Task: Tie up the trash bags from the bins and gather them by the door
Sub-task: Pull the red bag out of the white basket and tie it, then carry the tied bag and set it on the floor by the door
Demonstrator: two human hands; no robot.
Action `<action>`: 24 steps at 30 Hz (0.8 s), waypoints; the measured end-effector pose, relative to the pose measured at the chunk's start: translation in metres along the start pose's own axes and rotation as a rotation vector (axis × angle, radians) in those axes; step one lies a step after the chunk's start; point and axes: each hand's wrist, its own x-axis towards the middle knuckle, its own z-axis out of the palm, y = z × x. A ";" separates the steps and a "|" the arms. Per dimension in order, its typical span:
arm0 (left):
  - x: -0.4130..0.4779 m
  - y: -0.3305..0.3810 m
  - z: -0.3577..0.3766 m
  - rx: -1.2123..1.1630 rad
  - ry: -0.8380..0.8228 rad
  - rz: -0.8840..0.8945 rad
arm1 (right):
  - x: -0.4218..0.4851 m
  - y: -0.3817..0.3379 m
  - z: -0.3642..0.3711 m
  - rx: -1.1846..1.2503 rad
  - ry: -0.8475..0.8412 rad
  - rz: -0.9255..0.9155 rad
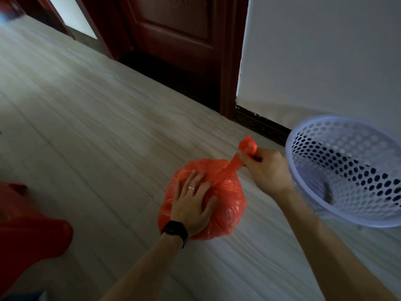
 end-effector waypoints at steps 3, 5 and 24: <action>-0.009 0.002 0.002 0.063 -0.059 -0.004 | 0.004 0.007 -0.014 0.046 -0.051 -0.008; -0.007 0.003 0.003 0.117 -0.084 -0.032 | 0.004 0.013 -0.015 0.415 -0.182 0.081; 0.070 0.073 -0.158 0.271 -0.935 -0.240 | -0.064 -0.110 -0.020 -0.013 -0.232 0.336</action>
